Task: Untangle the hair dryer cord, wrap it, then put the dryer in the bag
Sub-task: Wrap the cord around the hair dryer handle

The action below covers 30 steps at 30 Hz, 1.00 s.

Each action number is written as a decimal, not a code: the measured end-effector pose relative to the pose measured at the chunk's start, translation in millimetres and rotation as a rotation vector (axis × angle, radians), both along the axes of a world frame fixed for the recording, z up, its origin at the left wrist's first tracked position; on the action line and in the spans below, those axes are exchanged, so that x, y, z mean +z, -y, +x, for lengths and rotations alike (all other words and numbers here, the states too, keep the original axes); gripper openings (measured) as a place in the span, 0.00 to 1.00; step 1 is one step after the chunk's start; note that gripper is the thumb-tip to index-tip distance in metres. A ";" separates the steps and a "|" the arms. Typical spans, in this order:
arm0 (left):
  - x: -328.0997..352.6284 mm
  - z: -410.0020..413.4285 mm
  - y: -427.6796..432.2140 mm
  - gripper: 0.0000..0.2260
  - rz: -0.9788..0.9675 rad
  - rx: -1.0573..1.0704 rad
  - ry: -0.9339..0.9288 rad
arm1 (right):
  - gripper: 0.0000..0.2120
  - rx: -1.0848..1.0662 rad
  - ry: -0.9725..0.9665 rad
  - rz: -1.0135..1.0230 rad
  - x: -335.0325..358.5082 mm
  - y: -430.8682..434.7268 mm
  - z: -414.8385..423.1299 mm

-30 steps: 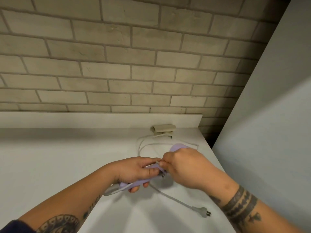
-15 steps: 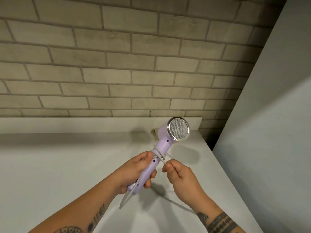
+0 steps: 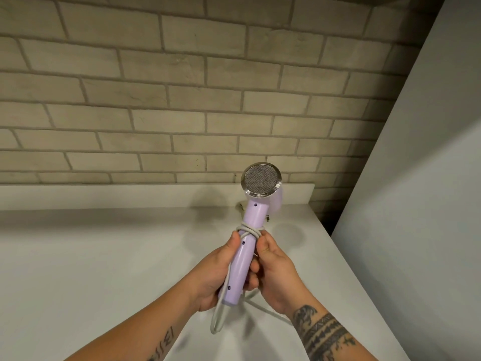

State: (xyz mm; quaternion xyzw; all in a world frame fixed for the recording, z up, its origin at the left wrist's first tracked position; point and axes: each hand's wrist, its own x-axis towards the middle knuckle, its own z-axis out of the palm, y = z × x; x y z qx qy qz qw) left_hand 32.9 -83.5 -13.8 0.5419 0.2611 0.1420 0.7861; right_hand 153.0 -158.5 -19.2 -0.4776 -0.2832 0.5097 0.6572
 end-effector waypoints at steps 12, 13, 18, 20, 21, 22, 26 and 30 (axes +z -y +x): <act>15.7 4.5 -2.6 0.31 -0.165 -0.099 0.032 | 0.37 0.132 0.022 0.232 17.1 -5.5 35.5; 15.6 5.7 -2.7 0.31 -0.151 -0.108 0.031 | 0.37 0.133 0.013 0.243 18.0 -6.4 37.6; 15.8 10.2 -2.8 0.37 -0.025 -0.100 0.015 | 0.33 0.161 0.012 0.233 17.9 -6.3 45.4; 11.5 11.7 -4.5 0.35 0.021 -0.002 -0.026 | 0.31 0.154 0.016 0.242 17.6 -6.6 47.2; 8.8 12.4 -5.7 0.32 0.023 0.051 -0.041 | 0.31 0.152 -0.023 0.263 17.4 -6.3 48.6; 5.5 12.4 -5.8 0.28 0.036 0.072 -0.062 | 0.32 0.152 -0.070 0.288 17.7 -6.0 50.4; -0.3 11.4 4.2 0.10 0.157 -0.074 -0.094 | 0.27 0.178 -0.128 0.343 25.5 -2.9 54.9; 1.2 13.5 8.0 0.08 0.196 -0.175 -0.059 | 0.29 0.189 -0.165 0.360 29.0 -1.1 60.9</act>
